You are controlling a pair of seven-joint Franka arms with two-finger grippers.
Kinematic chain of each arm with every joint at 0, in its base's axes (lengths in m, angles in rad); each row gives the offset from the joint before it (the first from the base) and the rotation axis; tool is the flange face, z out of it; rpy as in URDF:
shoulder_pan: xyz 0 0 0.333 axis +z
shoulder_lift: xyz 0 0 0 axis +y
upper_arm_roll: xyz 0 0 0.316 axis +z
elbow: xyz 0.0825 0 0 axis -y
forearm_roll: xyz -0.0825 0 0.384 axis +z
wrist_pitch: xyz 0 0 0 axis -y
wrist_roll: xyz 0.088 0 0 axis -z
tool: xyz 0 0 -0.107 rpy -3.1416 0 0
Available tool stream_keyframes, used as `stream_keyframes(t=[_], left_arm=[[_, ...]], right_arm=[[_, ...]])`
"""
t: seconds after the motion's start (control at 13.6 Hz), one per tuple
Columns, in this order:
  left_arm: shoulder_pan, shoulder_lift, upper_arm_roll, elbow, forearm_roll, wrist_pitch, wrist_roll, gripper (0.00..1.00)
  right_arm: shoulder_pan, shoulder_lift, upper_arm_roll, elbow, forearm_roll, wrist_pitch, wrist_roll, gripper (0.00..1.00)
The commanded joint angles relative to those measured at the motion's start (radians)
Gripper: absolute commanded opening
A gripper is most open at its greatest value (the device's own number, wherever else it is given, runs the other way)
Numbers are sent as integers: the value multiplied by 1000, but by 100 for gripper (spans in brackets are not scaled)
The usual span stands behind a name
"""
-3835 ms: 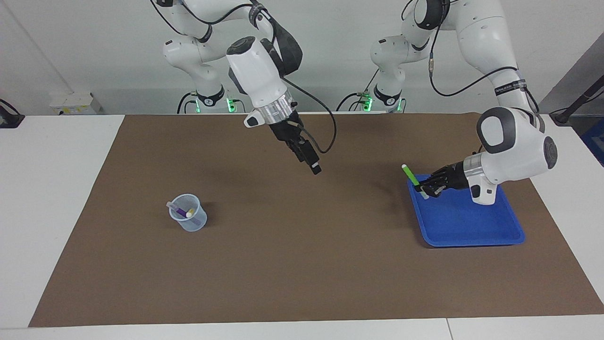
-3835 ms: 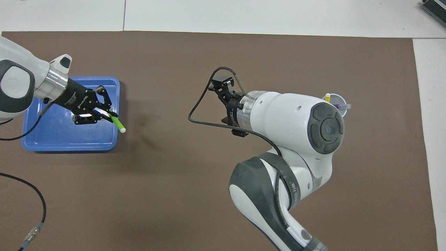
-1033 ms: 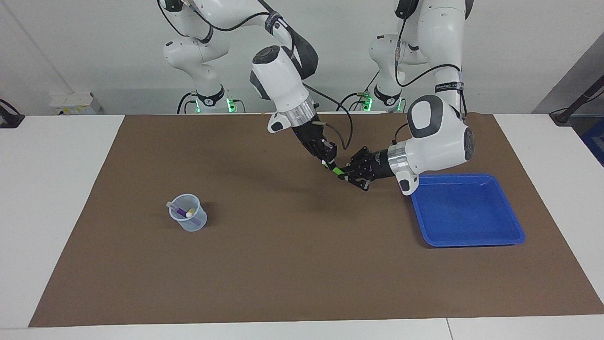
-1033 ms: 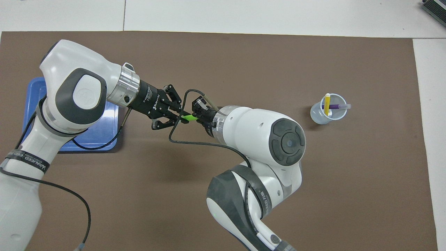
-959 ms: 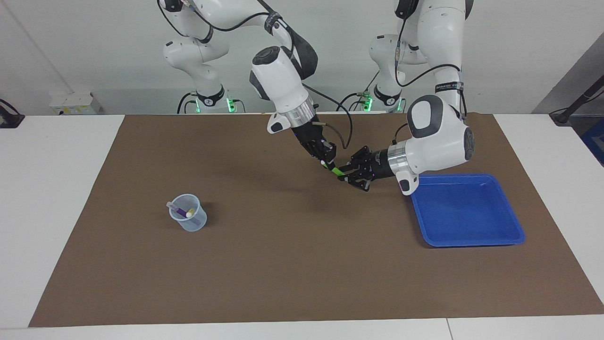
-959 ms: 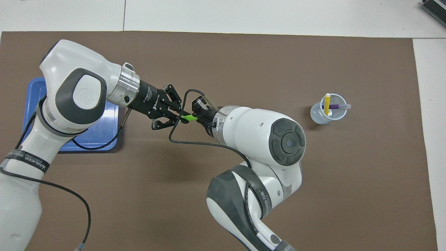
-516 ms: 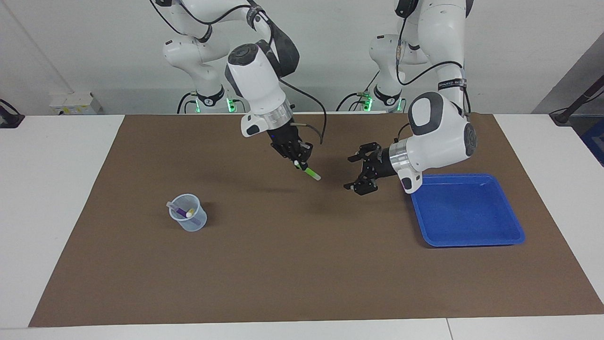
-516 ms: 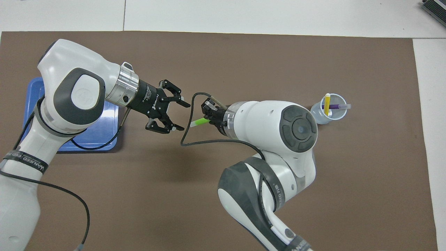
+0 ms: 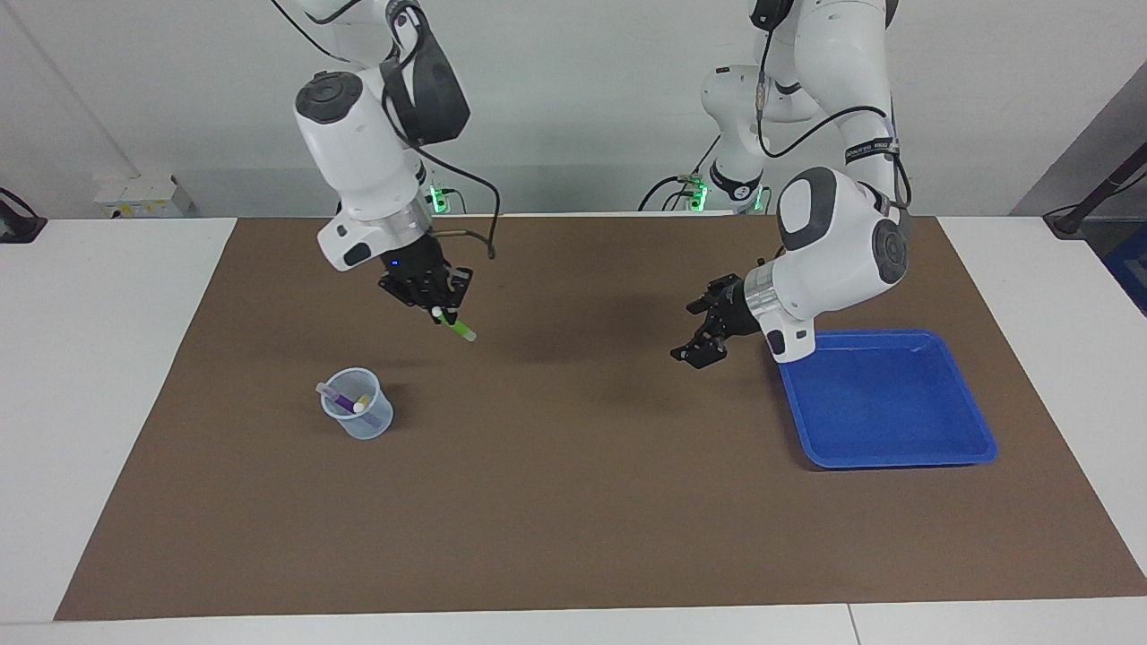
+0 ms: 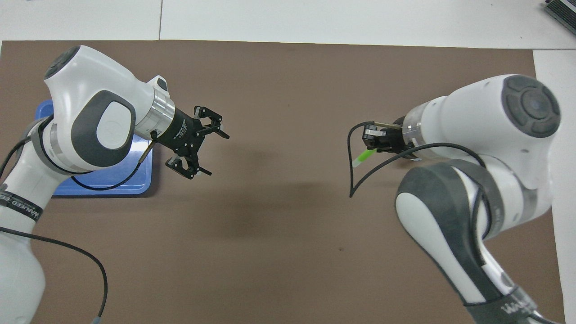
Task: Transfer and insert pens with both arms
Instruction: 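Open the left gripper and carry the green pen toward the cup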
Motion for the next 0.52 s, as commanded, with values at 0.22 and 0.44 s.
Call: stream_keyframes(t=[0.22, 0.44], left_arm=[[62, -37, 10, -40, 38, 2, 152, 100], [41, -47, 7, -37, 258, 5, 252, 100]], right_arm=[[-173, -8, 16, -23, -123, 38, -384, 0], [-198, -1, 17, -35, -129, 47, -409, 0]])
